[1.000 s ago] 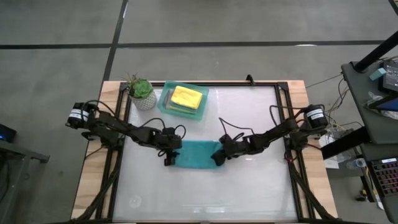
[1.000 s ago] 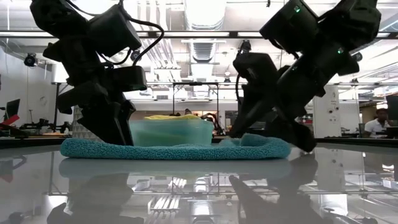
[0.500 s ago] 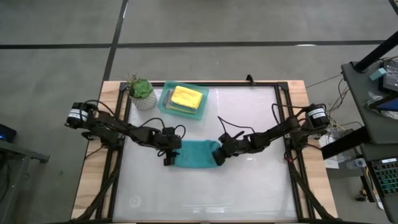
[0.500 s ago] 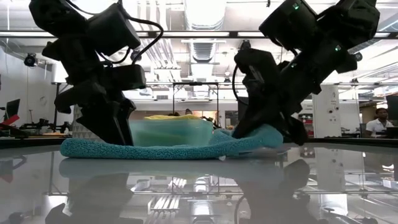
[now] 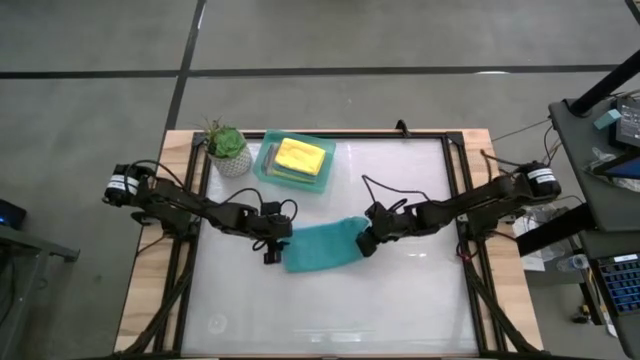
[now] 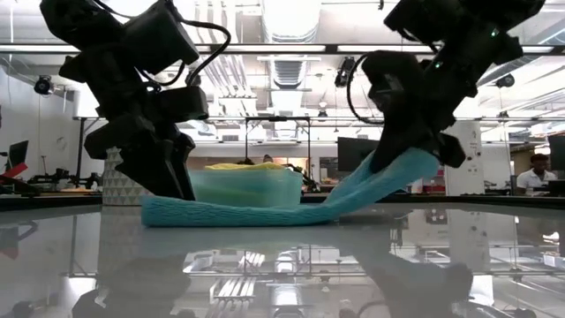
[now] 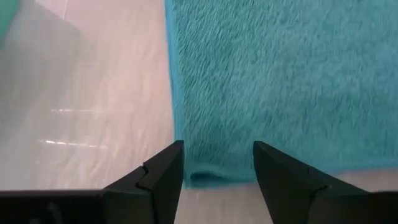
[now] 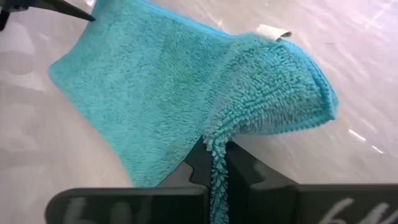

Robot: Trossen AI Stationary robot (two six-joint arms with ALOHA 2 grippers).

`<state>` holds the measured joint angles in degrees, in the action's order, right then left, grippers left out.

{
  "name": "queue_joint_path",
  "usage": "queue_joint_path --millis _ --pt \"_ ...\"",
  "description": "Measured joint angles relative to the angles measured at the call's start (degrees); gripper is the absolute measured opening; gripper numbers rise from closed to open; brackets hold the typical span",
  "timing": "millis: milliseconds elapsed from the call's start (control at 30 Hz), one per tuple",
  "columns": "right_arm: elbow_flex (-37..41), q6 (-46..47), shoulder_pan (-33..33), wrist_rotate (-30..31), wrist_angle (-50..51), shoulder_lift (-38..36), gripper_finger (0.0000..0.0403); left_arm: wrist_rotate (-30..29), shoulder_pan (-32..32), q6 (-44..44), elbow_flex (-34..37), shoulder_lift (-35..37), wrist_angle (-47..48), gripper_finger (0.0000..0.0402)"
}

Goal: Fold microfiber towels
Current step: Fold the blue microfiber towel

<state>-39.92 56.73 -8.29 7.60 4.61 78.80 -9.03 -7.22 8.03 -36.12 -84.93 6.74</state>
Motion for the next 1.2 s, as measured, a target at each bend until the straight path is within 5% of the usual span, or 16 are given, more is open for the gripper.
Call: queue_joint_path --millis 667,1200 --pt "-0.34 2.69 0.45 -0.09 13.43 -5.02 0.0009 -0.03 0.02 0.06 -0.07 0.07 -0.02 0.0177" --pt "-13.95 0.8 0.47 1.5 36.38 -4.89 0.0009 5.2 -0.01 0.59 -0.07 -0.61 -0.38 0.0177"
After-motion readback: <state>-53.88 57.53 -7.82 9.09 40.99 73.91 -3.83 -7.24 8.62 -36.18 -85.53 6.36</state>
